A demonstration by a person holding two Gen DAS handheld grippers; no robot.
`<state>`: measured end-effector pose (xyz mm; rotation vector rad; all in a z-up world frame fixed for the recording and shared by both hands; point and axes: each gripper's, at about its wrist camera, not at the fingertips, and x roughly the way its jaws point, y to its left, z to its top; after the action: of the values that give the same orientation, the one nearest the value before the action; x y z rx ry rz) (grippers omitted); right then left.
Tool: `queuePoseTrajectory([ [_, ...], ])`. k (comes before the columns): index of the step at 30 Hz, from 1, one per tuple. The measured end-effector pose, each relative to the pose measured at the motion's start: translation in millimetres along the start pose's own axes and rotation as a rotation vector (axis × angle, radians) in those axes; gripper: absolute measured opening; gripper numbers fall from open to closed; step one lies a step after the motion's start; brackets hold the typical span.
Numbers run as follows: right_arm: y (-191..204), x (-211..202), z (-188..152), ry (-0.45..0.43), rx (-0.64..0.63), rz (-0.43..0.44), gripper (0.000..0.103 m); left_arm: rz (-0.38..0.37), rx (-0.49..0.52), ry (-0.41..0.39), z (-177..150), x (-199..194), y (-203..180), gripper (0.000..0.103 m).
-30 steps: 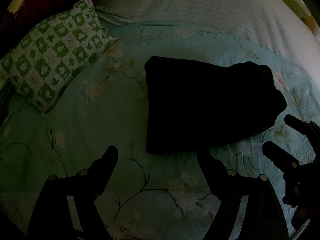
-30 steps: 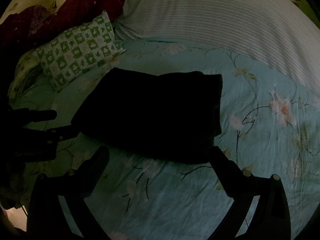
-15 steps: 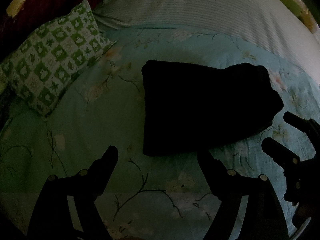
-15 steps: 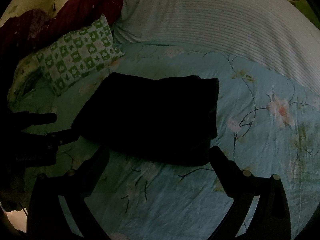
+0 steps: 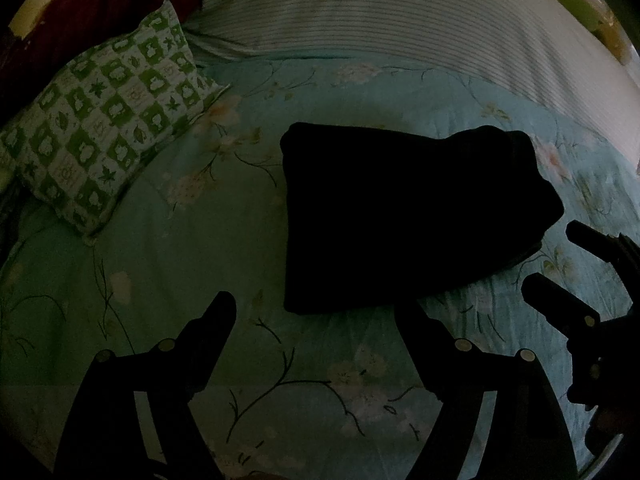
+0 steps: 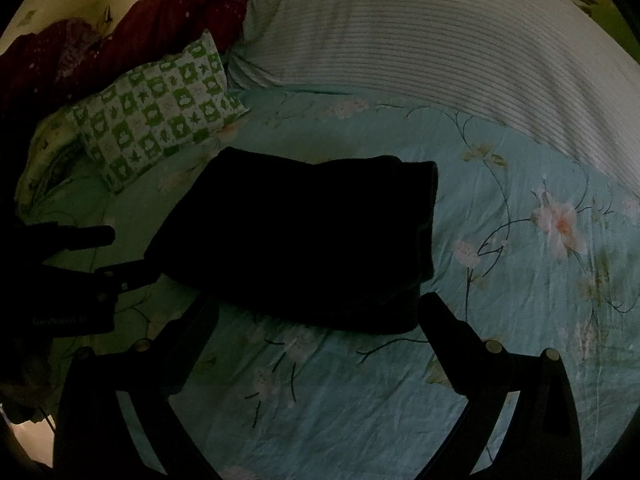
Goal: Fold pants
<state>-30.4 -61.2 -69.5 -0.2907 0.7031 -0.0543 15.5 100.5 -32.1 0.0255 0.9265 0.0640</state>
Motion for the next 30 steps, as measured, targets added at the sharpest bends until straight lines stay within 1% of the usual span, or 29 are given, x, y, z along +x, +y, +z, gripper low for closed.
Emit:
queuePoseTrajectory([
  [23, 0.4, -8.2, 9.8, -0.03, 0.018, 0.002, 0.1, -0.013, -0.004, -0.015, 4.9, -9.5, -0.8, 0.082],
  [30, -0.3, -13.0, 15.7, -0.048, 0.027, 0.0, 0.1, -0.022, -0.014, -0.021, 11.7, -12.4, -0.6, 0.082],
])
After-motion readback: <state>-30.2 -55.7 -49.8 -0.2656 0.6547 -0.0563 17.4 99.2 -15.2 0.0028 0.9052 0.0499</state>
